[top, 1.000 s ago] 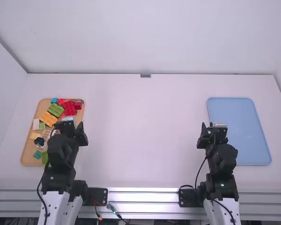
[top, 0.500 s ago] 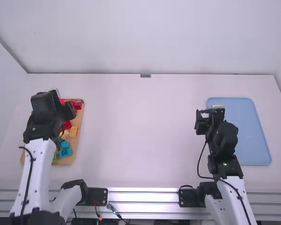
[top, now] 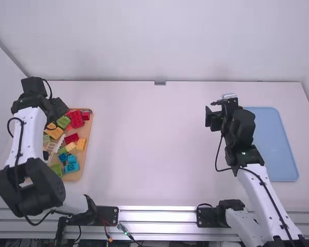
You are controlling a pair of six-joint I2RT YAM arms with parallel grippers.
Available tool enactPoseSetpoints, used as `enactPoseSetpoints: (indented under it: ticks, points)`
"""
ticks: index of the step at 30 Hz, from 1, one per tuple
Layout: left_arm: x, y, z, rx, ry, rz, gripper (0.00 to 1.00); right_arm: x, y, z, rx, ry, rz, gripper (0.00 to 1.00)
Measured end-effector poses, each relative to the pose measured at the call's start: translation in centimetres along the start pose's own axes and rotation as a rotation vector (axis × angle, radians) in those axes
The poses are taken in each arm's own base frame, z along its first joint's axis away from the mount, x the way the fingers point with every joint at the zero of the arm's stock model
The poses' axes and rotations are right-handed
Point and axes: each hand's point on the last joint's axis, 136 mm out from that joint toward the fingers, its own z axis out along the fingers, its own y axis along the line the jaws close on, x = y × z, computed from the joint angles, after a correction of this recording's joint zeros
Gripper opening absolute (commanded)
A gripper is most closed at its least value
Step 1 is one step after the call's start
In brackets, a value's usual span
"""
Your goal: Assemble lego blocks to make yellow taxi
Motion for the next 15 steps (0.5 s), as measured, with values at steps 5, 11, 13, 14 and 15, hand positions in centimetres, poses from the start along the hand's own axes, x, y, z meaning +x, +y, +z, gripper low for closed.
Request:
enactPoseSetpoints:
  ticks: [5, 11, 13, 14, 15]
  points:
    - [-1.3, 2.8, 2.7, -0.088, 0.074, -0.085, 0.93, -0.4, 0.3, 1.6, -0.014, 0.023, -0.011, 0.93]
    - [-2.5, 4.7, 5.4, -0.083, 0.121, -0.121, 0.98, -0.6, 1.3, 2.8, -0.044, 0.039, -0.029, 0.98]
    - [-2.8, 5.0, 5.9, -0.079, 0.122, -0.127, 0.98, -0.8, 1.6, 3.1, -0.051, 0.04, -0.032, 0.98]
    - [-2.8, 5.1, 6.3, -0.077, 0.125, -0.128, 0.99, -0.8, 1.9, 3.2, -0.058, 0.04, -0.037, 0.99]
    - [-2.8, 5.1, 6.7, -0.074, 0.128, -0.128, 0.99, -0.9, 2.2, 3.3, -0.067, 0.041, -0.041, 0.99]
